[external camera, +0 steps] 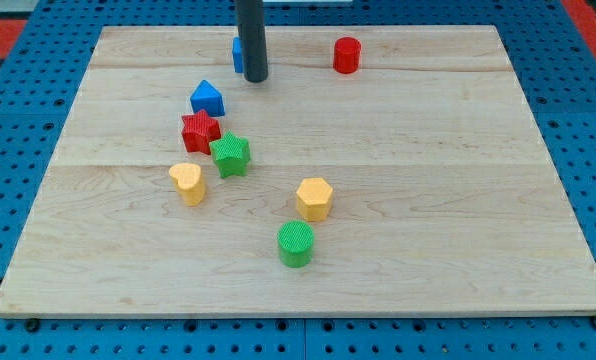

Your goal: Place a blue triangle to the bottom left of the blue cube

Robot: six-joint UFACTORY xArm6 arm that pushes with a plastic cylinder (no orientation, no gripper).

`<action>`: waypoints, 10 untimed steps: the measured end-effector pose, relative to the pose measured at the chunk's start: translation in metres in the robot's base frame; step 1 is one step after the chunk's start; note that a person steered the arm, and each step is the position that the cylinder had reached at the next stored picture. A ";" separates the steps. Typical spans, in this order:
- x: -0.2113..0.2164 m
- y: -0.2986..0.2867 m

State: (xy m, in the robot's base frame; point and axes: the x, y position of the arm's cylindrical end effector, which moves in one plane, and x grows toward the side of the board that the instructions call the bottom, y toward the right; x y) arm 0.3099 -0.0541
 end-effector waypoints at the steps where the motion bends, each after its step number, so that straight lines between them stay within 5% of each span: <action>1: 0.036 0.000; 3: 0.063 -0.044; 6: 0.034 -0.070; 10: 0.011 -0.006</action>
